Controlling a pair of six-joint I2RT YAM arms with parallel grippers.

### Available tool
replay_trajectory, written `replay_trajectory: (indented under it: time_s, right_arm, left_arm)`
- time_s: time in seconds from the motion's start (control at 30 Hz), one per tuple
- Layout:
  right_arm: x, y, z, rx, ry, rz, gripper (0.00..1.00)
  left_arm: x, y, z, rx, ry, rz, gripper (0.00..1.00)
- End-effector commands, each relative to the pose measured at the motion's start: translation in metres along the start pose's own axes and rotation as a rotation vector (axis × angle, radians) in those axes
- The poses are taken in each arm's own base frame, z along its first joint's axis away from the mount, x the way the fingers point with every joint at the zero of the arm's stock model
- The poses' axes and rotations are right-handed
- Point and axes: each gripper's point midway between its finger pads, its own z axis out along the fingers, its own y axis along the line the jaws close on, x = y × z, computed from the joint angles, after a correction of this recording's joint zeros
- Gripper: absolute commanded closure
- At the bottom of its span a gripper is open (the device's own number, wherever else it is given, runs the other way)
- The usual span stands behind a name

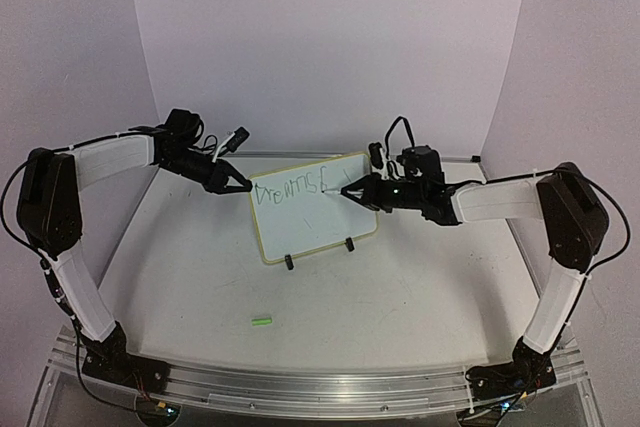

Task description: Write a sentence on the whiteboard

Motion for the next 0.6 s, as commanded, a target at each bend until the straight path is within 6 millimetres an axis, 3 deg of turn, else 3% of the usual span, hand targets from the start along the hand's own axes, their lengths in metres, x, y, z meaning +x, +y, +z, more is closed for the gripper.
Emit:
replay_trajectory:
  time_s: [0.0, 0.13, 0.33, 0.57]
  right_arm:
    - [-0.010, 0.003, 0.007, 0.009, -0.026, -0.023, 1.00]
    - [-0.014, 0.013, 0.003, -0.026, -0.040, -0.024, 1.00]
    - [-0.028, 0.032, -0.019, -0.050, -0.101, -0.053, 1.00]
    - [-0.030, 0.024, -0.019, -0.010, -0.117, -0.047, 1.00]
  left_arm:
    - [0.016, 0.003, 0.008, -0.021, 0.070, -0.012, 1.00]
    - [0.015, 0.002, 0.008, -0.022, 0.069, -0.009, 1.00]
    - [0.014, 0.002, 0.007, -0.025, 0.067, -0.005, 1.00]
    - [0.014, 0.002, 0.007, -0.025, 0.068, -0.006, 1.00]
